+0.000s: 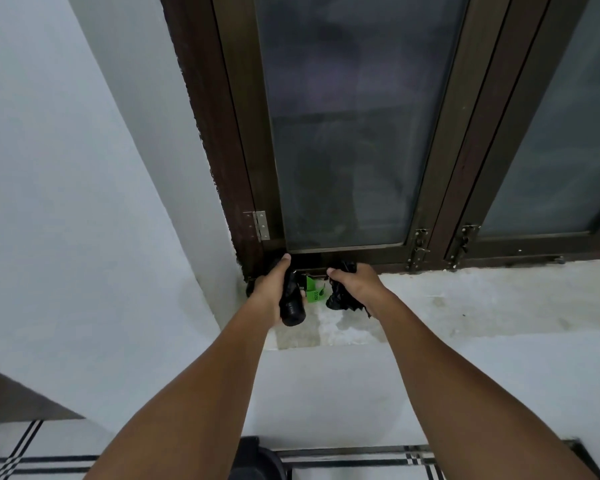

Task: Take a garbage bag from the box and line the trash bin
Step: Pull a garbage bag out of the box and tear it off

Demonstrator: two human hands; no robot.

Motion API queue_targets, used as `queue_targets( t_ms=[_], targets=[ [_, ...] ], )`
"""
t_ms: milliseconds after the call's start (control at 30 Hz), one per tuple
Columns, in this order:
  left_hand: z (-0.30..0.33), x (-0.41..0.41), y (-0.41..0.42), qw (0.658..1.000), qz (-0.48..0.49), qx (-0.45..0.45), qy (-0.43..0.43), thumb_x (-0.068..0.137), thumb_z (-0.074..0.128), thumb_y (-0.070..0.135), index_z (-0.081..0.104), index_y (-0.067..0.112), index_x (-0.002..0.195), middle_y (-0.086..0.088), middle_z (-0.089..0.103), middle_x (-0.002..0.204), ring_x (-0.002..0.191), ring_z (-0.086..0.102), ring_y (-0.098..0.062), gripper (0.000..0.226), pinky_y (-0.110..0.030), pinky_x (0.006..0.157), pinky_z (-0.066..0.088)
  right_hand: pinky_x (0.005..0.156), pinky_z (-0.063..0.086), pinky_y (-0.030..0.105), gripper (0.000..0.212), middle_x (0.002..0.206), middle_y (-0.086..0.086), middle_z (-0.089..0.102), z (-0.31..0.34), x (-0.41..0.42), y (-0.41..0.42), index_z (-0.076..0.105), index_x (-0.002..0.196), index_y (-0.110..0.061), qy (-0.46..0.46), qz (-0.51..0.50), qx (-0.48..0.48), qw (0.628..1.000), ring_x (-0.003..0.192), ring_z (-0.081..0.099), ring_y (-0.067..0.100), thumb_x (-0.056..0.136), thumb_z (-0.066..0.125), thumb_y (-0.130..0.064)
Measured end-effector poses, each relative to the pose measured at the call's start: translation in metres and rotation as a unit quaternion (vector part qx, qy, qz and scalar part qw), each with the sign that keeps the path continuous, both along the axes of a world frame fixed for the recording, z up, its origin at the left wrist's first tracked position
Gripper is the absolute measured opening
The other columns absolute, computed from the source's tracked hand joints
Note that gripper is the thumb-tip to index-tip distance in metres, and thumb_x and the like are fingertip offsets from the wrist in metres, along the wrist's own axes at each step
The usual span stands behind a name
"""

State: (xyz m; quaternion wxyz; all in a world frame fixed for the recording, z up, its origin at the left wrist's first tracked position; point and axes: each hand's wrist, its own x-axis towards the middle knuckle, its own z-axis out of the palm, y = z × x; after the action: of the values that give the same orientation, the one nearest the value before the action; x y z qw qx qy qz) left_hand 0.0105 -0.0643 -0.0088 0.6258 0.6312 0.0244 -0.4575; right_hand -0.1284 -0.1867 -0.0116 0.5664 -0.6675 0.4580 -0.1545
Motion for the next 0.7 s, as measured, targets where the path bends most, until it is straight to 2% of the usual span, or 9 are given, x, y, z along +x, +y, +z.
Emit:
queue_targets(
  t_ms=[100, 200, 233, 333, 433, 500, 567, 633, 700],
  targets=[
    [0.005, -0.005, 0.003, 0.993, -0.025, -0.072, 0.09, 0.079, 0.077, 0.057, 0.067, 0.005, 0.109, -0.011, 0.064, 0.072, 0.062, 0.062, -0.026, 0.061, -0.038, 0.064, 0.058, 0.102, 0.053, 0.044, 0.053, 0.121, 0.008, 0.071, -0.011, -0.008, -0.009, 0.067, 0.122, -0.016, 0.034, 0.003, -0.003, 0.999, 0.111, 0.066, 0.027, 0.082, 0.081, -0.048],
    [0.01, -0.012, 0.003, 0.984, -0.018, -0.098, 0.147, 0.081, 0.076, 0.055, 0.065, 0.004, 0.117, -0.013, 0.065, 0.09, 0.073, 0.064, -0.025, 0.064, -0.038, 0.068, 0.059, 0.113, 0.043, 0.043, 0.095, 0.152, 0.011, 0.049, -0.018, -0.013, -0.017, 0.037, 0.152, -0.015, 0.003, -0.072, -0.025, 0.997, 0.137, 0.049, 0.032, 0.078, 0.086, -0.046],
    [0.012, -0.014, 0.002, 0.982, -0.01, -0.103, 0.161, 0.08, 0.077, 0.054, 0.063, 0.005, 0.122, -0.015, 0.064, 0.099, 0.077, 0.064, -0.026, 0.066, -0.039, 0.068, 0.06, 0.114, 0.04, 0.042, 0.1, 0.155, 0.013, 0.042, -0.018, -0.014, -0.019, 0.029, 0.157, -0.014, -0.008, -0.099, -0.046, 0.994, 0.142, 0.043, 0.034, 0.08, 0.086, -0.041],
    [0.014, -0.018, -0.002, 0.98, 0.004, -0.103, 0.171, 0.08, 0.077, 0.054, 0.059, 0.007, 0.128, -0.018, 0.06, 0.113, 0.087, 0.062, -0.028, 0.069, -0.041, 0.072, 0.059, 0.11, 0.041, 0.042, 0.085, 0.15, 0.018, 0.043, -0.019, -0.015, -0.02, 0.034, 0.153, -0.011, 0.022, -0.136, -0.143, 0.98, 0.14, 0.042, 0.036, 0.086, 0.081, -0.033],
    [0.01, -0.022, -0.006, 0.981, -0.006, -0.103, 0.165, 0.079, 0.075, 0.06, 0.061, 0.007, 0.128, -0.016, 0.062, 0.111, 0.09, 0.062, -0.027, 0.074, -0.042, 0.076, 0.058, 0.095, 0.048, 0.038, 0.049, 0.129, 0.011, 0.059, -0.025, -0.016, -0.011, 0.058, 0.134, -0.015, 0.061, -0.123, -0.301, 0.944, 0.123, 0.054, 0.03, 0.092, 0.074, -0.032],
    [0.009, -0.025, -0.006, 0.981, -0.008, -0.112, 0.161, 0.081, 0.07, 0.064, 0.063, 0.007, 0.121, -0.016, 0.065, 0.107, 0.089, 0.063, -0.028, 0.071, -0.042, 0.084, 0.056, 0.078, 0.052, 0.032, 0.022, 0.104, 0.001, 0.067, -0.027, -0.014, -0.003, 0.068, 0.112, -0.018, 0.005, -0.096, -0.314, 0.945, 0.098, 0.064, 0.022, 0.094, 0.07, -0.031],
    [0.008, -0.026, -0.006, 0.979, -0.004, -0.119, 0.164, 0.08, 0.067, 0.069, 0.064, 0.007, 0.118, -0.016, 0.066, 0.107, 0.091, 0.063, -0.028, 0.074, -0.042, 0.088, 0.055, 0.071, 0.055, 0.034, 0.013, 0.087, -0.004, 0.069, -0.029, -0.009, 0.006, 0.07, 0.096, -0.02, -0.029, -0.044, -0.289, 0.956, 0.082, 0.065, 0.016, 0.095, 0.067, -0.032],
    [0.006, -0.025, -0.006, 0.977, 0.012, -0.128, 0.168, 0.077, 0.066, 0.075, 0.063, 0.008, 0.121, -0.017, 0.064, 0.113, 0.094, 0.062, -0.029, 0.08, -0.041, 0.086, 0.056, 0.076, 0.055, 0.037, 0.014, 0.089, -0.004, 0.071, -0.032, -0.003, 0.011, 0.073, 0.093, -0.021, 0.002, 0.025, -0.316, 0.948, 0.086, 0.064, 0.015, 0.094, 0.066, -0.033],
    [0.005, -0.023, -0.006, 0.978, 0.028, -0.13, 0.162, 0.075, 0.064, 0.078, 0.062, 0.009, 0.122, -0.017, 0.064, 0.109, 0.09, 0.063, -0.028, 0.083, -0.04, 0.081, 0.055, 0.087, 0.052, 0.039, 0.019, 0.103, -0.005, 0.074, -0.04, 0.0, 0.013, 0.076, 0.104, -0.027, 0.072, 0.119, -0.364, 0.921, 0.103, 0.062, 0.02, 0.092, 0.064, -0.037]
  ],
)
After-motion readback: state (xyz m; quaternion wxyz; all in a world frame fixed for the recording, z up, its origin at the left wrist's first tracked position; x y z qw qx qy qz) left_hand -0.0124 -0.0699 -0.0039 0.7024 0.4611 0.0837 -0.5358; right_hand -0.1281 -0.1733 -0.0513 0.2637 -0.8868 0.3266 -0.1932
